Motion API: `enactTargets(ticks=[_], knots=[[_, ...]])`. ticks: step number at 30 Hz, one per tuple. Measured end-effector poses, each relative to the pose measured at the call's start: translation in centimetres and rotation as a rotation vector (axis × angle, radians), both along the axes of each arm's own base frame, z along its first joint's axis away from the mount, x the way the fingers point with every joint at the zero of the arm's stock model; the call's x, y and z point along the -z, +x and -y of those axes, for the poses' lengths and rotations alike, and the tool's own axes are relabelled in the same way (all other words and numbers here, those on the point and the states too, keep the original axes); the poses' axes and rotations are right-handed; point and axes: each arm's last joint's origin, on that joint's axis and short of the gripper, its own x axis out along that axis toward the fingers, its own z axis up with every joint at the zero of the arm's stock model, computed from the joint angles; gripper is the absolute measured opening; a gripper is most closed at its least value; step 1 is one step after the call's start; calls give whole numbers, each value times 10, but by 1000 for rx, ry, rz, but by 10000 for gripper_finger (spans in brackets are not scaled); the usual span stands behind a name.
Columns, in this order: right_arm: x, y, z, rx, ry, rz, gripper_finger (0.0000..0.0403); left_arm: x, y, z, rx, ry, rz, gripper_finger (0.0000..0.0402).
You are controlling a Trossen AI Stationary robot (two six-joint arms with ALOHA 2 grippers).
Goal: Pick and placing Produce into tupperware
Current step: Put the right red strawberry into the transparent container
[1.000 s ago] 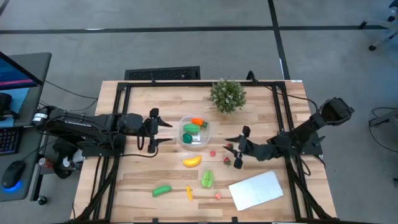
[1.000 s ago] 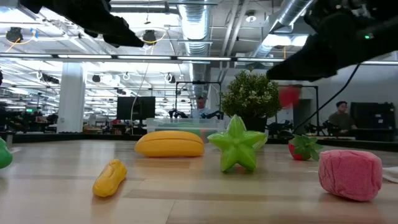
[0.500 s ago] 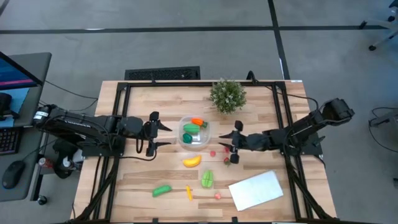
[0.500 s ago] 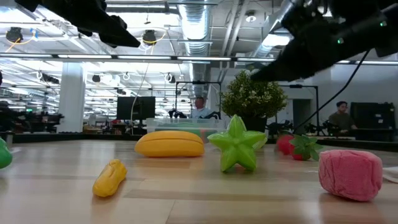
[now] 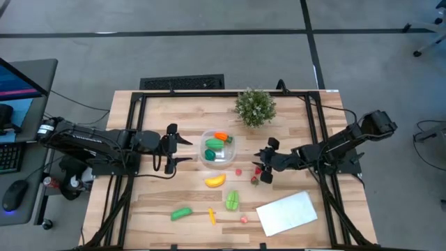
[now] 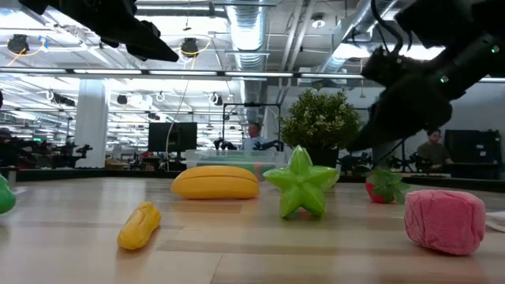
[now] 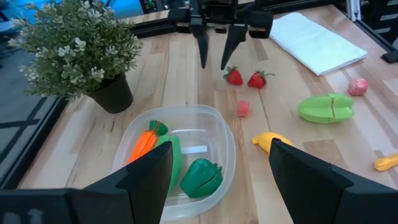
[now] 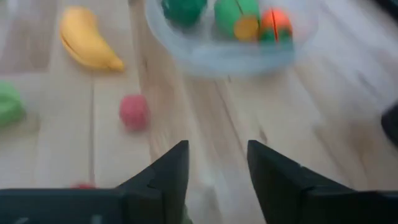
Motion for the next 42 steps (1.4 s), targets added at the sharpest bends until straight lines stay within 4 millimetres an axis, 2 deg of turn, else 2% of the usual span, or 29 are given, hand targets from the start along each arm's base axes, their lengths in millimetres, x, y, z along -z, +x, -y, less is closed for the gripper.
enactTargets(ticks=[7,11,21,38,42], knots=[[5,-4,-2,-22,102,-22,235,1,0,0,-5,-4,-11,256],[11,-9,-1,4,146,-37,254,1,0,0,-6,-6,-11,256],[19,-20,-14,-32,197,2,256,1,0,0,-6,-7,-11,256],[21,-23,-12,7,200,10,256,0,0,0,-17,-19,-1,256],[30,-20,-12,5,167,-12,256,0,0,0,-16,-19,-2,256]])
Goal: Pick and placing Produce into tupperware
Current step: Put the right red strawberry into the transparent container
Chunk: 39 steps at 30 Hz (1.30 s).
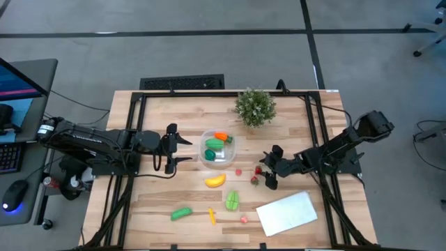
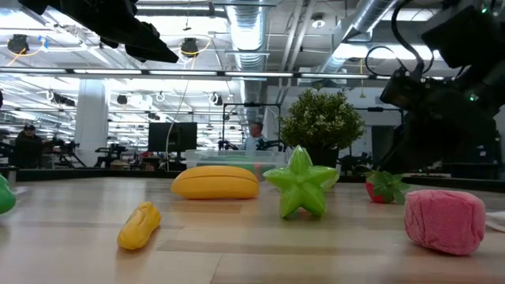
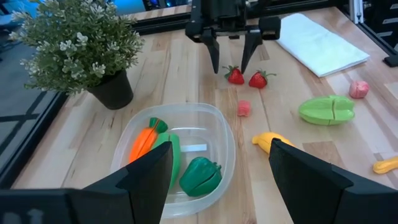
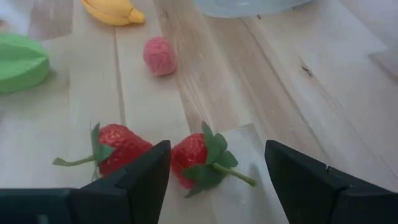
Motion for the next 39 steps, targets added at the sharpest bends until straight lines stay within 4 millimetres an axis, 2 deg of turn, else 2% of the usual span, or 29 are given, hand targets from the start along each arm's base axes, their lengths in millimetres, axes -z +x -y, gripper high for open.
enactTargets(ticks=[4,10,14,30,35,39], knots=[[15,5,-2,-12,-20,-23,256,0,0,0,0,0,0,256],[24,10,-3,9,-44,-10,255,0,0,0,0,0,0,256],[24,10,-3,10,-42,-13,245,0,0,0,-1,1,0,256],[22,9,-2,-6,-39,-13,153,0,0,-1,-19,10,1,256],[22,9,-2,-7,-38,-13,147,0,0,-1,-20,10,1,256],[22,9,-3,-9,-37,-13,159,0,0,-1,-19,10,1,256]])
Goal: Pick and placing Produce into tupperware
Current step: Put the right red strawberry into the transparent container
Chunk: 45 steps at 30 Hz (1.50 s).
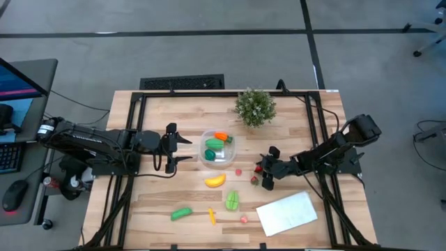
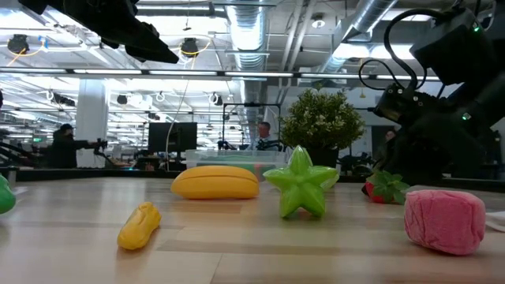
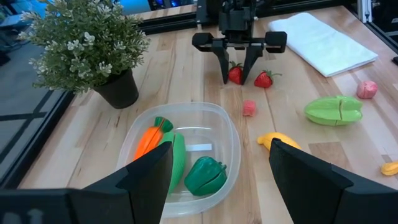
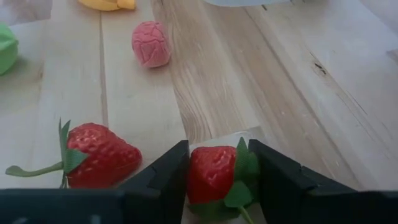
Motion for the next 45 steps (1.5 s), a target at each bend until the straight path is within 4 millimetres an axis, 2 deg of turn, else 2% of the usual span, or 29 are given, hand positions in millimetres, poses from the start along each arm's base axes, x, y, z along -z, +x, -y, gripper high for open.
enactTargets(ticks=[5,15,23,31,39,45], knots=[[0,0,0,2,4,1,166,0,0,0,0,0,0,256],[0,0,0,5,5,1,146,0,0,0,0,0,0,256],[0,0,0,4,6,1,158,0,0,0,0,0,0,256],[0,0,0,5,6,3,142,0,0,0,0,0,0,256],[0,1,0,3,12,14,157,0,0,0,0,0,0,256],[-1,1,-1,-9,22,24,143,0,0,0,0,0,0,256]])
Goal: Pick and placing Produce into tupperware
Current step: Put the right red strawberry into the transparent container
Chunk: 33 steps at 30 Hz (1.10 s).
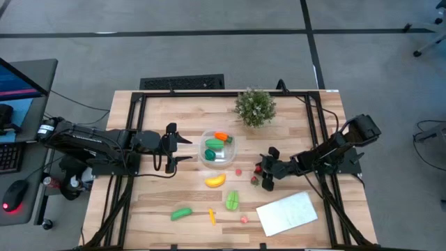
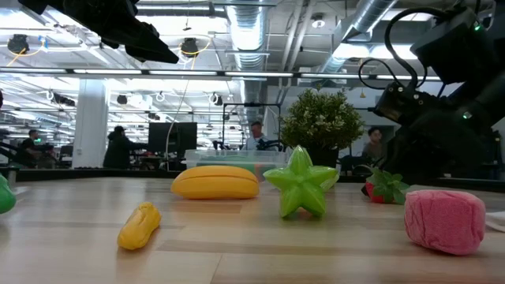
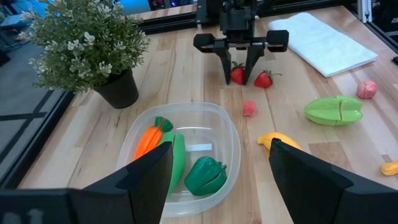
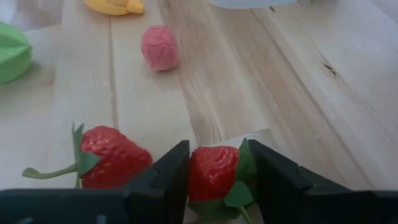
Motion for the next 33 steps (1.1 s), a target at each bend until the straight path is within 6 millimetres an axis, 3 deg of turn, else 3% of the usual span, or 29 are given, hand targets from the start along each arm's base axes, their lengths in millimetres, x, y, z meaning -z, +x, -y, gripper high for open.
enactTargets(ticks=[10,16,25,33], knots=[[-10,12,-3,-47,-49,42,154,0,0,0,0,0,0,256],[-22,29,-1,-79,-120,81,139,0,0,0,0,0,0,256],[-53,64,6,-134,-275,133,158,0,0,0,0,1,0,256],[-85,90,14,-180,-421,181,138,0,0,0,1,1,-1,256]])
